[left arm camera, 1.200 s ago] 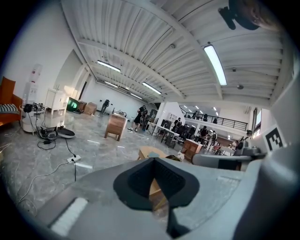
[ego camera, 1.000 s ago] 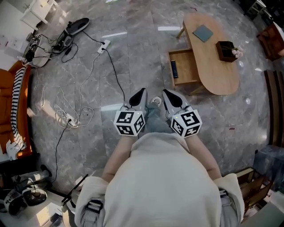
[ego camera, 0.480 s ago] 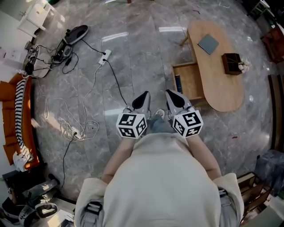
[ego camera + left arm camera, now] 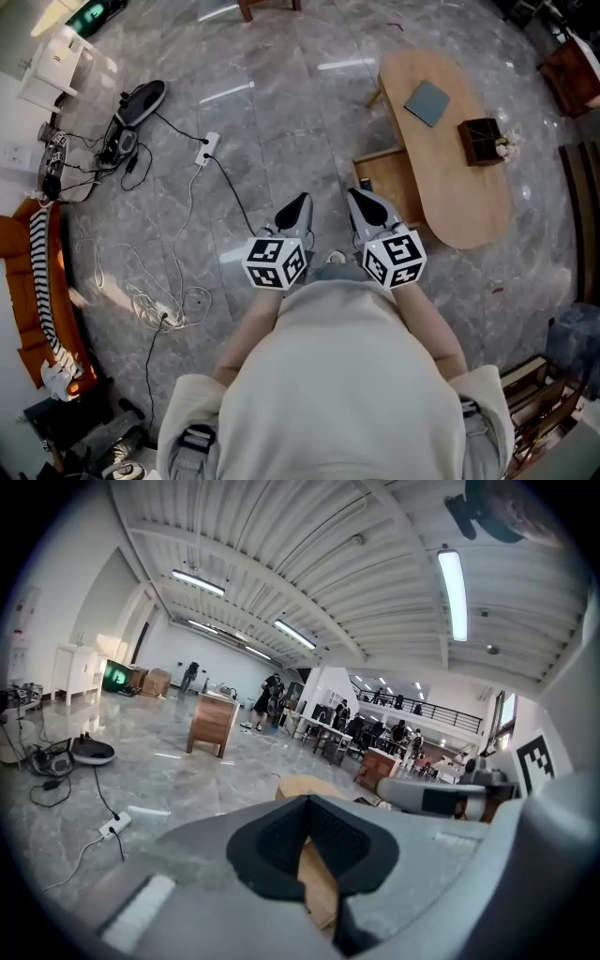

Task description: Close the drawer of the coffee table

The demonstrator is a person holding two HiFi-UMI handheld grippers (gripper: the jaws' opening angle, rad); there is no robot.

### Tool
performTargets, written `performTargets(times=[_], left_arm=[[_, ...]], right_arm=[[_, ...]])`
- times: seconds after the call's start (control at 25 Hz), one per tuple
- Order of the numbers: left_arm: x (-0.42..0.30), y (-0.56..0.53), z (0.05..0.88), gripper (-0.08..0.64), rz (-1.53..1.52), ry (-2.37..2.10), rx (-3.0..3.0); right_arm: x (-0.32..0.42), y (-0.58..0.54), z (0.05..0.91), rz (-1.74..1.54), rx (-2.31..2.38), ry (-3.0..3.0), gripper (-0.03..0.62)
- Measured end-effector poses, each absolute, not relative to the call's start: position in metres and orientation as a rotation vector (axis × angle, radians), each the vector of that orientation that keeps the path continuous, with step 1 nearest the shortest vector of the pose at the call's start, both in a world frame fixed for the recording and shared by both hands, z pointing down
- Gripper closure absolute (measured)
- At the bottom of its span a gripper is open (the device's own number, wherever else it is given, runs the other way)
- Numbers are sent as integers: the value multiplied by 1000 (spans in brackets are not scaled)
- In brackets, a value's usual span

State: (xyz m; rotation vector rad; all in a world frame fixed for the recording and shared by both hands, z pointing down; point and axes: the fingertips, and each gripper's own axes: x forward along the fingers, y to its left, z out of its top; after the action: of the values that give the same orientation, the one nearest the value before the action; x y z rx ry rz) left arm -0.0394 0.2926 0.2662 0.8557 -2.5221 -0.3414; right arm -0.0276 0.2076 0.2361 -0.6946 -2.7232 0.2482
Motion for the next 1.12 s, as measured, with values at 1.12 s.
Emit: performTargets(times=[1.12], left_arm=[[-149,151,320,560,74,-2074,1483]], right_arm=[[-17,29,257,476,421,-2786,591]])
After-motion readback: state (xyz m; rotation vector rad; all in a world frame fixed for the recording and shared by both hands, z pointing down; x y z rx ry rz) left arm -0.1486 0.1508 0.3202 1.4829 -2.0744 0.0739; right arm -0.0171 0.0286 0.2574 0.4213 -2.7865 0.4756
